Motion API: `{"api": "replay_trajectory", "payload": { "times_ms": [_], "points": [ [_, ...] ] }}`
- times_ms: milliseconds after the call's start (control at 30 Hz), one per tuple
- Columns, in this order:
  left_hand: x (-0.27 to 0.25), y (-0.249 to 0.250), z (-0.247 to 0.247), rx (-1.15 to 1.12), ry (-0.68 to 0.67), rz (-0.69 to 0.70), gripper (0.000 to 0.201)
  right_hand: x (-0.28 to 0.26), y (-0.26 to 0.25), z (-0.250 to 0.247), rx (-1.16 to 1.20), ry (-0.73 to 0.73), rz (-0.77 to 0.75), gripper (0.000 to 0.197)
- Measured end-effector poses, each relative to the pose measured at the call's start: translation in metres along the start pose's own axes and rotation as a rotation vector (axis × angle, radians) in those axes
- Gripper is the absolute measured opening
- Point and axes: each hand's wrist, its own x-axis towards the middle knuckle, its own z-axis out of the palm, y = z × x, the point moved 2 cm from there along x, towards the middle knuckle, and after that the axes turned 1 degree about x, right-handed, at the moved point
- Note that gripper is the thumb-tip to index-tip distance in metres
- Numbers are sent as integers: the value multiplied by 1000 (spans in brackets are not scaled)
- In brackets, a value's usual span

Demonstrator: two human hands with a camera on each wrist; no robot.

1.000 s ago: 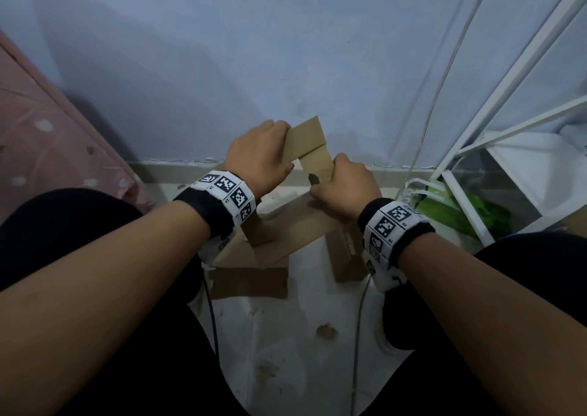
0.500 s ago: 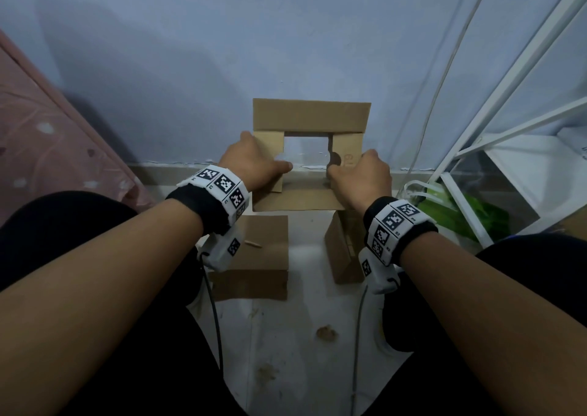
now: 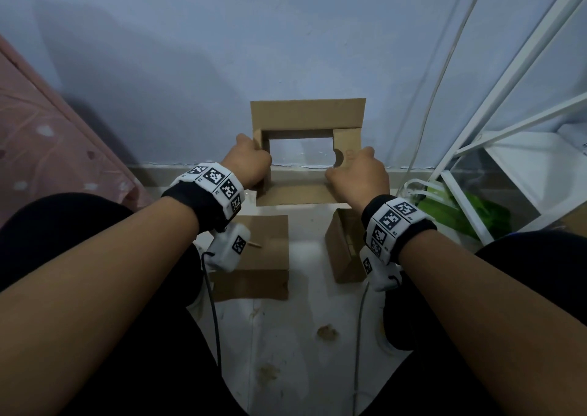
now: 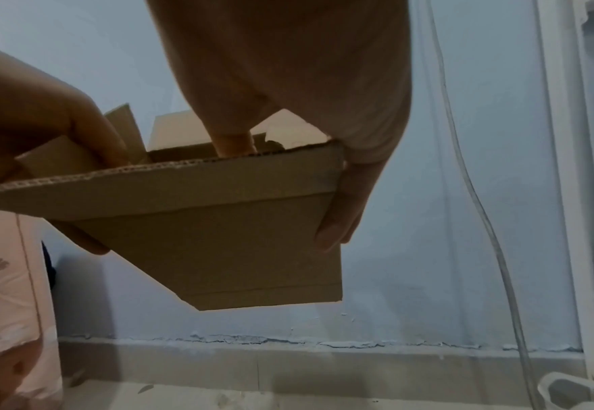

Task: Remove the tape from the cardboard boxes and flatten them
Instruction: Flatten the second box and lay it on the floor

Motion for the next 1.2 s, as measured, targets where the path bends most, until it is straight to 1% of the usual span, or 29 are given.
{"api": "replay_trajectory", "payload": {
  "times_ms": [67, 133, 233, 300, 367, 400, 467, 567, 600, 667, 700, 733, 800, 833, 867, 900, 933, 967, 1033, 1133, 1167, 1200],
  "points": [
    [8, -2, -4, -67, 37, -6, 42, 0, -1, 0, 54, -32, 18, 50],
    [2, 3, -10, -107, 86, -11, 35, 1, -2, 1, 152, -64, 44, 39],
    [-5, 5, -16, -177, 152, -40, 23, 5, 1, 0, 237, -61, 67, 7],
    [-5, 4, -15, -212, 195, -54, 13, 6, 2, -4, 310, -40, 94, 11],
    [-5, 3, -14, -249, 234, -87, 24, 7, 5, -7, 432, -16, 137, 24],
    [-4, 2, -14, -269, 255, -90, 28, 7, 5, -7, 494, -15, 156, 26],
    [-4, 1, -15, -315, 286, -84, 32, 10, 6, -7, 583, -5, 176, 25],
    [-1, -2, -16, -375, 316, -77, 26, 13, 8, -7, 663, 16, 188, 17],
    [0, -2, -16, -391, 319, -72, 24, 13, 8, -8, 675, 19, 192, 21],
    [2, -3, -16, -419, 337, -58, 17, 16, 11, -9, 669, 33, 189, 37],
    [2, -3, -15, -431, 340, -52, 14, 16, 11, -10, 656, 33, 171, 39],
    [3, -2, -15, -448, 341, -51, 16, 14, 9, -12, 631, 26, 145, 39],
    [6, -4, -16, -480, 336, -81, 24, 10, 5, -14, 543, 21, 57, 33],
    [7, -4, -17, -503, 336, -92, 22, 7, 3, -16, 470, 29, -15, 29],
    [7, -4, -18, -515, 341, -97, 15, 3, 2, -17, 389, 32, -101, 27],
    [9, -5, -20, -526, 339, -104, 13, 1, 0, -19, 327, 28, -175, 27],
    [9, -5, -21, -526, 323, -101, 26, -1, -1, -20, 297, 7, -223, 31],
    [10, -5, -23, -524, 315, -101, 36, -1, 0, -19, 301, -38, -238, 38],
    [10, -4, -29, -559, 334, -104, 44, -2, 0, -18, 366, -158, -220, 48],
    [14, -11, -35, -637, 364, -105, 44, -6, -2, -15, 408, -272, -233, 51],
    [13, -13, -35, -699, 344, -111, 44, -7, -2, -14, 409, -288, -245, 51],
    [10, -13, -33, -797, 306, -109, 50, -7, -1, -12, 414, -297, -252, 51]
  ]
}}
